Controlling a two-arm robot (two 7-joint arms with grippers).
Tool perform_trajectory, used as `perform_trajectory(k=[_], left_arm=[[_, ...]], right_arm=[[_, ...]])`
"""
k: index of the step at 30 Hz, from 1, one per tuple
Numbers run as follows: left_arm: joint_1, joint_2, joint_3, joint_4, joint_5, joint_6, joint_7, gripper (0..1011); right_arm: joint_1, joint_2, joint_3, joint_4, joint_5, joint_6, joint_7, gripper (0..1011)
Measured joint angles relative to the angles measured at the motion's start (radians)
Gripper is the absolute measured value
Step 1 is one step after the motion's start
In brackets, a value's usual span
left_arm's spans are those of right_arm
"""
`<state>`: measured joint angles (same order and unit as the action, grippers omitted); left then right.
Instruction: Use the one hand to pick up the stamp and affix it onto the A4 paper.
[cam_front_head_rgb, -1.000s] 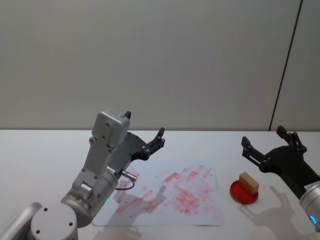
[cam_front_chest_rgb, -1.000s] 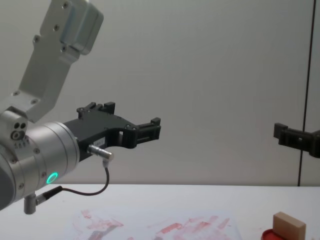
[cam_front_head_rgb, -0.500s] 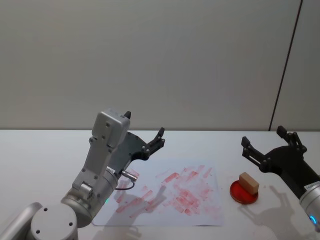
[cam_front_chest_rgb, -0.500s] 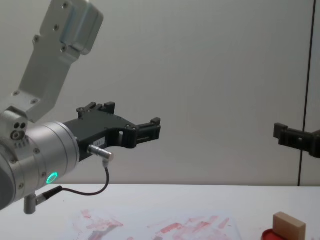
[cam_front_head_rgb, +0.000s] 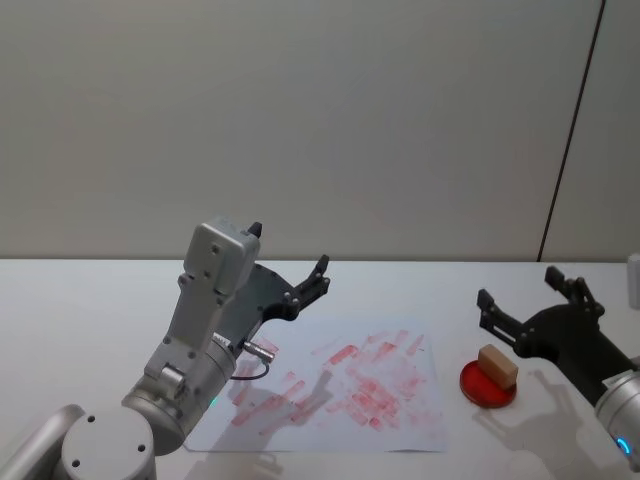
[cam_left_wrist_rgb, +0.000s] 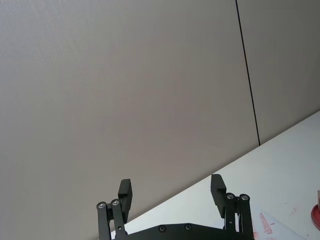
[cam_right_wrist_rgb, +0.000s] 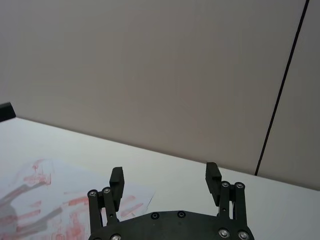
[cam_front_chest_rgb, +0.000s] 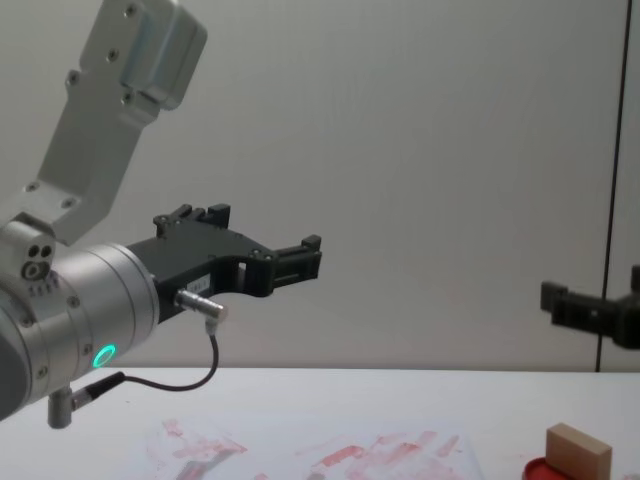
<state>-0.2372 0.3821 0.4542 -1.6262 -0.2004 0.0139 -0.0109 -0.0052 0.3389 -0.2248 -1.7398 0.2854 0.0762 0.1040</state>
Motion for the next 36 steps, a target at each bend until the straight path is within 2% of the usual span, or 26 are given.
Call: perform_trajectory(k=[16,36], left_arm=[[0.000,0.000,0.000,0.000,0.000,0.000,0.000,1003],[0.000,0.000,0.000,0.000,0.000,0.000,0.000,1003]], right_arm=[[0.050,0.003,0.001,0.109,-0.037,0.074,0.110,1001],[0.099,-0.002,-0.009,0.224,-0.093,0.116,0.205,1001]])
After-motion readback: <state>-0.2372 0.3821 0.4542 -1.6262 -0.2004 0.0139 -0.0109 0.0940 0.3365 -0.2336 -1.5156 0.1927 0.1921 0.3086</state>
